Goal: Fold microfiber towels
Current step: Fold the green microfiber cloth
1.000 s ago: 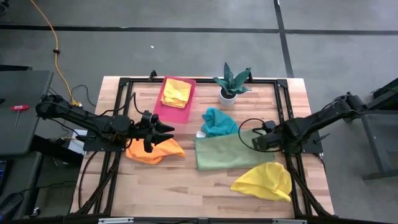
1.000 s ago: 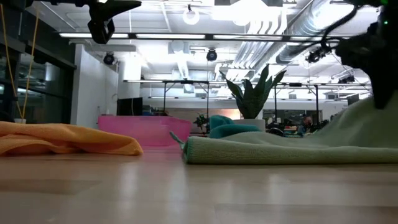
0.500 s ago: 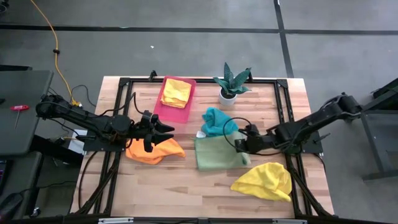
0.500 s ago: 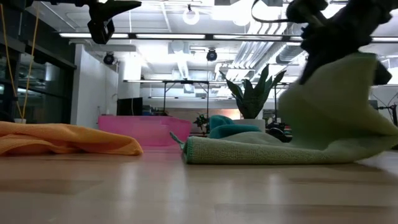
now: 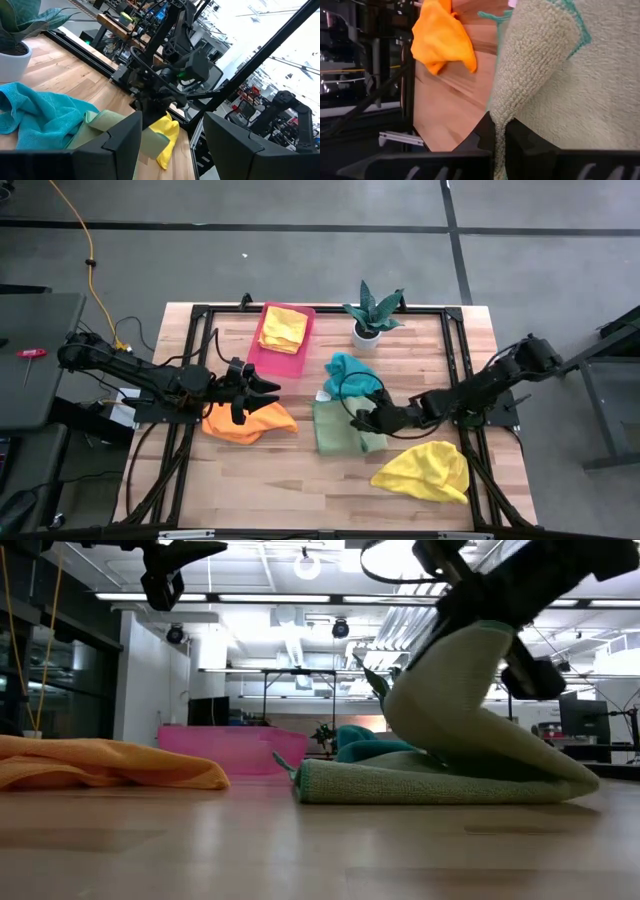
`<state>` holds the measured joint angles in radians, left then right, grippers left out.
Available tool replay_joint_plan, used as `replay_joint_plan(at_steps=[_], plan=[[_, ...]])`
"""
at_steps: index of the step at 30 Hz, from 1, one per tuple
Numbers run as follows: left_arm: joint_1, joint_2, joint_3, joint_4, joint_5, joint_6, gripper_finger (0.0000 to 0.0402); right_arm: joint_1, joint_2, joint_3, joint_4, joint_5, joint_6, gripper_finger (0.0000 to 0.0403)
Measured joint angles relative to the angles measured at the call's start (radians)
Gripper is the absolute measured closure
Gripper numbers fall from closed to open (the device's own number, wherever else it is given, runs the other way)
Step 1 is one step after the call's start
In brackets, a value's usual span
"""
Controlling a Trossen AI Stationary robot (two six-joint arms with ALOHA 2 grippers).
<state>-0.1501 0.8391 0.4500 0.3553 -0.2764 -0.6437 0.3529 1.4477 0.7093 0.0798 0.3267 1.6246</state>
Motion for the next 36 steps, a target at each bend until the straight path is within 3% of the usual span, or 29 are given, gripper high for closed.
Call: replay_joint_plan(at_steps=[14,22,28,36], plan=[[0.000,0.000,0.000,0.000,0.000,-0.008,0.0202,-0.032,0.167,0.134,-0.025,-0.021,-0.023,0.0403],[0.000,0.000,0.000,0.000,0.000,-0.008,0.0202,-0.034,0.176,0.135,-0.036,-0.057,-0.024,0.0403],[0.000,0.000,0.000,0.000,0.001,-0.008,0.0202,-0.035,0.175,0.135,-0.030,0.008,0.044,0.0393],[0.000,0.000,0.000,0.000,0.003,-0.008,0.0202,-0.040,0.175,0.135,-0.030,0.007,0.050,0.0389]])
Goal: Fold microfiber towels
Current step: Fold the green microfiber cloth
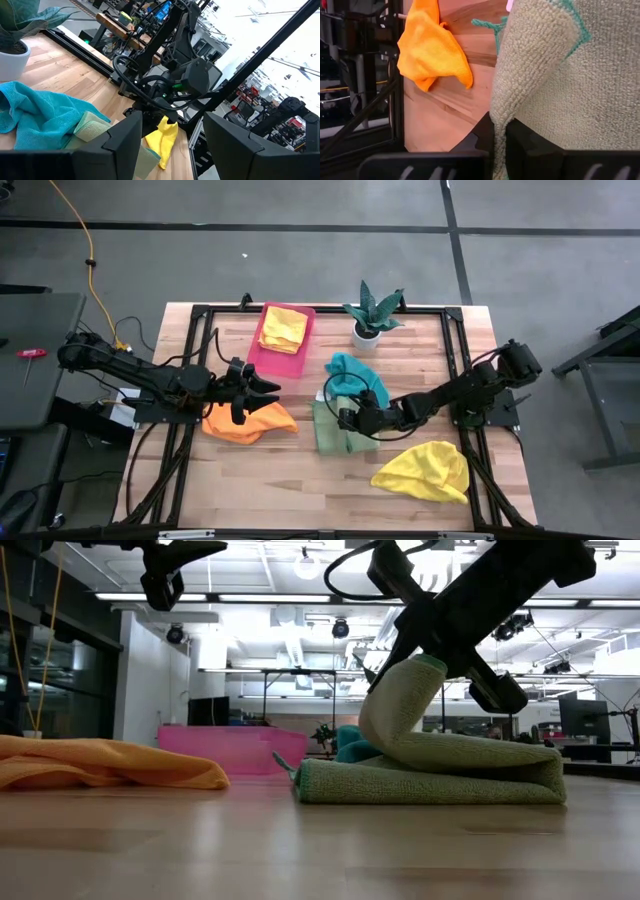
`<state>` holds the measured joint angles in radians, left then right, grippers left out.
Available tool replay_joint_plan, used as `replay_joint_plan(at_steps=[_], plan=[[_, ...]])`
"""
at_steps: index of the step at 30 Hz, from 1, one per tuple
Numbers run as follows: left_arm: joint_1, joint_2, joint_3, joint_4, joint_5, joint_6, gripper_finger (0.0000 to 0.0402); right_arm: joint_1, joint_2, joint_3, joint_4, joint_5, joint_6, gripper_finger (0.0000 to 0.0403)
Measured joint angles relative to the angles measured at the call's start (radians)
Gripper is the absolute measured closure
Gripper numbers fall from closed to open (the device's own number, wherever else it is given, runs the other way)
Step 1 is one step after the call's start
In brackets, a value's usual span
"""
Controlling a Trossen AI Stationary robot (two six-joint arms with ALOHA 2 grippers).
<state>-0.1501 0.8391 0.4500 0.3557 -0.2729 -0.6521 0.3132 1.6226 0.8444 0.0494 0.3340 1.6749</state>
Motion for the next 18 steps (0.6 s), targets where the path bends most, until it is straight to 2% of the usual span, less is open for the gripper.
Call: replay_joint_plan(at_steps=[3,6,11,18], plan=[[0.000,0.000,0.000,0.000,0.000,0.000,0.0202,-0.006,0.000,0.000,0.001,-0.004,-0.012,0.0382],[0.000,0.000,0.000,0.000,0.000,0.000,0.0202,-0.012,0.000,0.000,0.011,-0.012,-0.034,0.0356],[0.000,0.000,0.000,0.000,0.000,0.000,0.0202,-0.024,0.000,0.000,0.058,-0.012,-0.043,0.0283],[0.000,0.000,0.000,0.000,0.000,0.000,0.0202,-0.062,-0.017,0.000,0.165,-0.054,-0.191,0.0187]])
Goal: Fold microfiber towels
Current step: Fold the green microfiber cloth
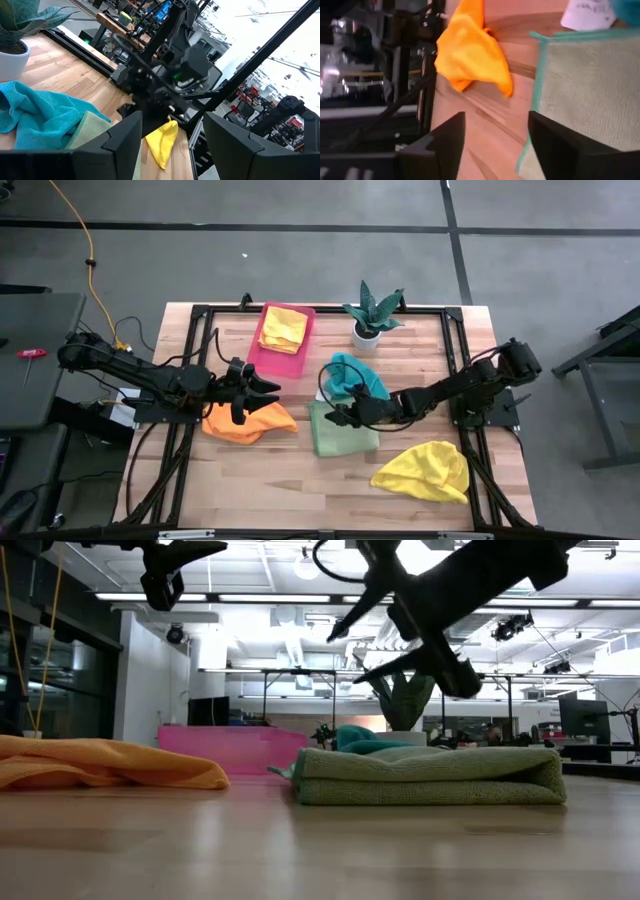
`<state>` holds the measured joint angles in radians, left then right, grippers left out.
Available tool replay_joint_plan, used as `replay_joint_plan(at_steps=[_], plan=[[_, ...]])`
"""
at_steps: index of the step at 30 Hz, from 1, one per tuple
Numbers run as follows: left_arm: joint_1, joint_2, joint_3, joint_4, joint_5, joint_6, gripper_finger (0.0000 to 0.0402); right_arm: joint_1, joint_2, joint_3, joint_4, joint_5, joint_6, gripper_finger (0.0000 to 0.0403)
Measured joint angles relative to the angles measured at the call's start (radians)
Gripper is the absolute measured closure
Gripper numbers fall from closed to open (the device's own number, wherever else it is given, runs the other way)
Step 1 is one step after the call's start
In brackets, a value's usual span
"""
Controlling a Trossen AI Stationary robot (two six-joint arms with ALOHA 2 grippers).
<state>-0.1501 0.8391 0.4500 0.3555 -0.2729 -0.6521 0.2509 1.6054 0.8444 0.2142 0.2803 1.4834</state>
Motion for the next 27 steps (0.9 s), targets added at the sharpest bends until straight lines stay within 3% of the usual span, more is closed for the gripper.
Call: replay_joint_plan(at_steps=[5,9,14,17,21,27], plan=[[0.000,0.000,0.000,0.000,0.000,0.000,0.0202,-0.045,-0.103,0.000,-0.099,-0.060,-0.153,0.0170],[0.000,0.000,0.000,0.000,-0.001,0.000,0.0202,-0.061,-0.231,0.002,-0.299,-0.062,-0.245,0.0170],[0.000,0.000,0.000,0.000,-0.003,-0.001,0.0202,-0.030,-0.330,0.001,-0.647,-0.100,-0.206,0.0169],[0.000,0.000,0.000,0.000,-0.007,-0.003,0.0202,0.019,-0.331,-0.028,-0.750,-0.145,-0.130,0.0169],[0.000,0.000,0.000,0.000,-0.020,-0.005,0.0202,0.080,-0.302,-0.132,-0.670,-0.181,0.025,0.0169],[0.000,0.000,0.000,0.000,-0.049,-0.022,0.0202,0.110,-0.230,-0.252,-0.445,-0.147,0.204,0.0169]])
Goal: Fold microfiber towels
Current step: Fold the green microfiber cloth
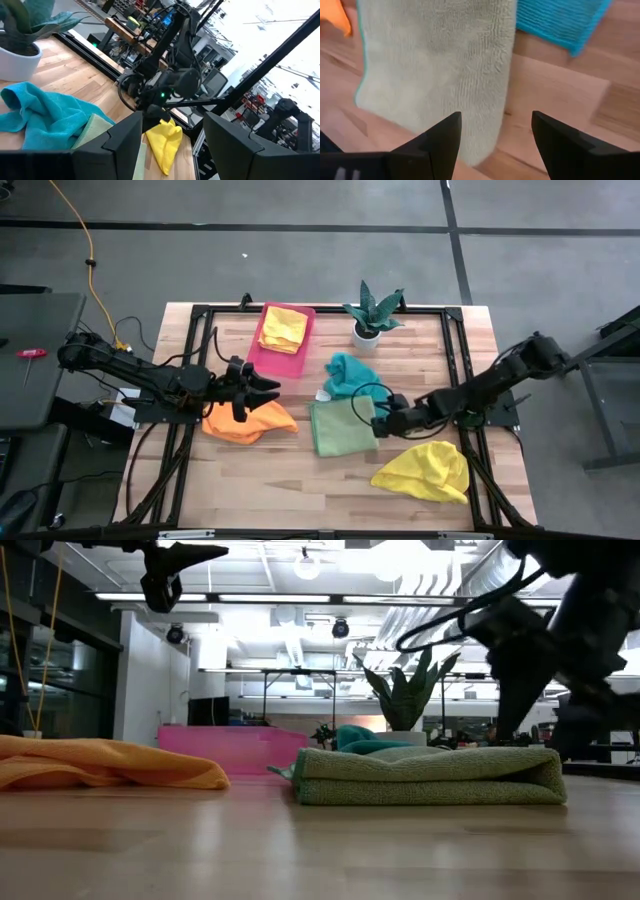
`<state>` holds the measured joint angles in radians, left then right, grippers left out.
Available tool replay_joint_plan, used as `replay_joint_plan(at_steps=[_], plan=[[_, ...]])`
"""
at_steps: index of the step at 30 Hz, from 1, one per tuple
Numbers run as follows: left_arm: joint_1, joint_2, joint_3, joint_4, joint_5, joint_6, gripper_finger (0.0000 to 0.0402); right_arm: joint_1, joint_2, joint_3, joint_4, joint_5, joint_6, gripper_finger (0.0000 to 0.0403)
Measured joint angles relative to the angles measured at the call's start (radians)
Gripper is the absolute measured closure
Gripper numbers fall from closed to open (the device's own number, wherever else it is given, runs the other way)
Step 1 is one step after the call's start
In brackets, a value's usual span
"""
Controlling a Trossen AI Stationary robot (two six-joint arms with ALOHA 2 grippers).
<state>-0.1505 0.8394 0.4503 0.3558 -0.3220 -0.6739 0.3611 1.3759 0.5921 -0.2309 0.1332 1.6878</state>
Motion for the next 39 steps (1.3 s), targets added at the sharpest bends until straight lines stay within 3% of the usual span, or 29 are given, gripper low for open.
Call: replay_joint_plan(at_steps=[6,14,18,23,25,33,39], plan=[[0.000,0.000,0.000,0.000,-0.003,-0.004,0.0202,-0.002,0.089,-0.003,0.141,0.030,0.019,0.0169],[0.000,0.000,0.000,0.000,-0.003,-0.004,0.0202,0.004,0.133,0.005,0.142,0.012,0.066,0.0182],[0.000,0.000,0.000,0.000,-0.002,-0.004,0.0202,0.012,0.136,0.033,0.125,0.007,0.069,0.0240],[0.000,0.000,0.000,0.000,0.004,-0.004,0.0202,0.039,0.136,0.061,0.053,0.016,0.078,0.0365],[0.000,0.000,0.000,0.000,0.004,-0.004,0.0202,0.060,0.135,0.073,0.024,0.016,0.078,0.0391],[0.000,0.000,0.000,0.000,0.004,0.001,0.0202,0.156,0.064,0.166,-0.260,0.059,0.142,0.0397],[0.000,0.000,0.000,0.000,0.004,0.004,0.0202,0.166,0.041,0.272,-0.403,0.072,0.128,0.0400]])
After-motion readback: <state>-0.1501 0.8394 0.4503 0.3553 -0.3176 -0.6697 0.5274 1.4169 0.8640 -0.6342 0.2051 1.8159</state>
